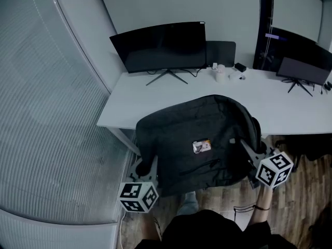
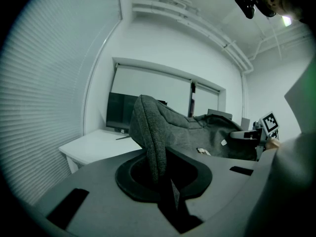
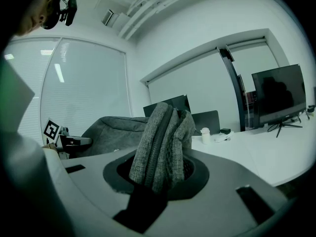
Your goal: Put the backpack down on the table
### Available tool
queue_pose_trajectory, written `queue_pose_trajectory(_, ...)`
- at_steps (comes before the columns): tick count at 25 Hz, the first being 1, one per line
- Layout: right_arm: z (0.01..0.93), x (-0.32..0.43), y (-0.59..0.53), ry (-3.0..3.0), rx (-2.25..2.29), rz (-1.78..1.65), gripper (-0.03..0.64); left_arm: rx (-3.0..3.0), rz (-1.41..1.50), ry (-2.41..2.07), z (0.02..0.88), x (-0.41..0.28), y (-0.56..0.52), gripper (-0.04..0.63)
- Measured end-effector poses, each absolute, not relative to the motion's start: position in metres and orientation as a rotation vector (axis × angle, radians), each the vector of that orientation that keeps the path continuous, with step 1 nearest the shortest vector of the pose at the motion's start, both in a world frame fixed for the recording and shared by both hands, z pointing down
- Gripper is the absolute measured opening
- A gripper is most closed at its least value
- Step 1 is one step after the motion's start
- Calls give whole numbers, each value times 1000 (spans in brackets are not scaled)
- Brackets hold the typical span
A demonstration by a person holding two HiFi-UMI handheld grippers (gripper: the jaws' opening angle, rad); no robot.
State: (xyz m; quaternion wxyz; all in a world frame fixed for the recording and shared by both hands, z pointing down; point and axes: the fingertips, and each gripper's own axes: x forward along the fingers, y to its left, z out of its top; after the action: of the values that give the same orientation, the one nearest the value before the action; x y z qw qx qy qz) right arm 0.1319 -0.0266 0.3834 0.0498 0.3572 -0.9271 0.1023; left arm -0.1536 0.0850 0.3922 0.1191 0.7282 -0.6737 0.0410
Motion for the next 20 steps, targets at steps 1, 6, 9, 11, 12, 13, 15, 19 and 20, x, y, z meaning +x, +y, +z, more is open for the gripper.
queue_pose_trajectory(1, 383, 132, -25, -2825, 1092, 306, 109, 2135, 118, -1971, 393, -153, 86, 49)
queue_pose_trajectory(6, 378, 124, -35, -2819, 1133, 297, 109, 2169, 116, -1955, 389, -164, 68, 49)
queue_pose_trajectory(9, 369, 101, -72, -2789, 1181, 312, 109, 2196, 123, -1909, 380, -191, 21, 49)
queue_pose_trajectory(11, 367, 93, -85, -2779, 1211, 316, 109, 2213, 124, -1886, 379, -200, 3, 49)
queue_pose_trajectory(12, 368, 90, -89, -2777, 1225, 320, 109, 2221, 126, -1878, 379, -203, -4, 49)
queue_pose_trajectory(13, 370, 87, -93, -2774, 1238, 325, 109, 2226, 129, -1870, 380, -207, -9, 49)
queue_pose_trajectory(15, 372, 82, -99, -2765, 1262, 333, 109, 2235, 137, -1856, 382, -214, -20, 49)
queue_pose_trajectory(19, 372, 73, -114, -2751, 1300, 339, 109, 2251, 141, -1837, 382, -225, -42, 49)
queue_pose_trajectory(20, 372, 73, -117, -2748, 1311, 341, 110, 2256, 141, -1832, 381, -225, -47, 49)
